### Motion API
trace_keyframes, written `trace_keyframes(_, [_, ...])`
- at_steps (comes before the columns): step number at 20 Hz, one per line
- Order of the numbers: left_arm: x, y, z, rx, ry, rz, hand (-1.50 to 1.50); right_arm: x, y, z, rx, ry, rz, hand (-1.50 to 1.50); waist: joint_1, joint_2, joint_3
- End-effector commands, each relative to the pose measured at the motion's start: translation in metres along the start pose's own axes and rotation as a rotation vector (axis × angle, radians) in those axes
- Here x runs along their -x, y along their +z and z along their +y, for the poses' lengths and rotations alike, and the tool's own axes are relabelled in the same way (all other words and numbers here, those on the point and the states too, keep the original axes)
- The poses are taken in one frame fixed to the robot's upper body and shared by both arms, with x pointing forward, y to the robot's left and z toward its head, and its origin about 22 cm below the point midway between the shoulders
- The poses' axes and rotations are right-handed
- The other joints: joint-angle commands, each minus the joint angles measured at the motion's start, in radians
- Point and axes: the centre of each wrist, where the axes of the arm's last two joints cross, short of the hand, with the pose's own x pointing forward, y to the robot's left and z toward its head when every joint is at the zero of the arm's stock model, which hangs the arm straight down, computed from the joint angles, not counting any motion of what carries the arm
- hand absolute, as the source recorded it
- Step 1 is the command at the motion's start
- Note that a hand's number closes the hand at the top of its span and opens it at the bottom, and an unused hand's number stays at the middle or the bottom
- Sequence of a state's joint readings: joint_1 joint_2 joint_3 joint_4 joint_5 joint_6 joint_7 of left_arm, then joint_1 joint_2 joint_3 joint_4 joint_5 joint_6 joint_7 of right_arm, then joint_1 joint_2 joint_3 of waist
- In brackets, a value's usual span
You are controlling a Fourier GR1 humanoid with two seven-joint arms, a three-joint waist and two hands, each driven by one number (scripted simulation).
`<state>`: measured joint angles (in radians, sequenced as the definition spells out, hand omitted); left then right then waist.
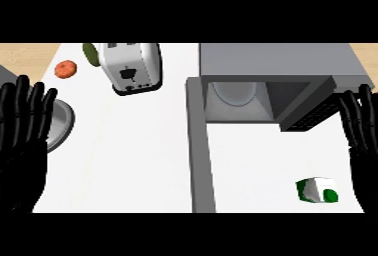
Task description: Pick up the milk, place it into the microwave and close the microwave
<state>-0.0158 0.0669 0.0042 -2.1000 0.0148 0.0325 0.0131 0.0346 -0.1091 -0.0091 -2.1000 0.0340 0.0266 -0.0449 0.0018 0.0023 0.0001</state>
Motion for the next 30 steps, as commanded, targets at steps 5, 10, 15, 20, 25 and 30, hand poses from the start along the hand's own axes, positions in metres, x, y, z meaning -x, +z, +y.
trace_keyframes(5, [0.001,0.010,0.018,0.019,-0.033,0.063,-1.50,-0.035,0.065,-0.045,0.095,0.073,0.058,-1.50,-0.023,-0.007,0.000])
trace_keyframes(10, [0.013,0.034,0.009,-0.101,0.205,0.160,-1.50,-0.030,0.105,-0.046,0.100,-0.020,0.196,-1.50,-0.016,-0.007,0.000])
trace_keyframes(15, [-0.001,0.068,0.007,-0.083,0.230,0.170,-1.50,-0.032,0.127,-0.046,0.113,-0.025,0.231,-1.50,-0.005,-0.006,0.000])
trace_keyframes(20, [0.011,0.076,0.001,-0.085,0.241,0.184,-1.50,-0.001,0.154,-0.067,0.158,-0.032,0.242,-1.50,-0.005,-0.005,0.000])
trace_keyframes(25, [0.009,0.093,0.002,-0.089,0.211,0.167,-1.50,0.026,0.164,-0.070,0.148,-0.050,0.279,-1.50,0.000,-0.004,0.001])
trace_keyframes(30, [0.014,0.117,0.006,-0.079,0.229,0.176,-1.50,0.033,0.161,-0.061,0.160,-0.081,0.333,-1.50,0.002,-0.004,0.000])
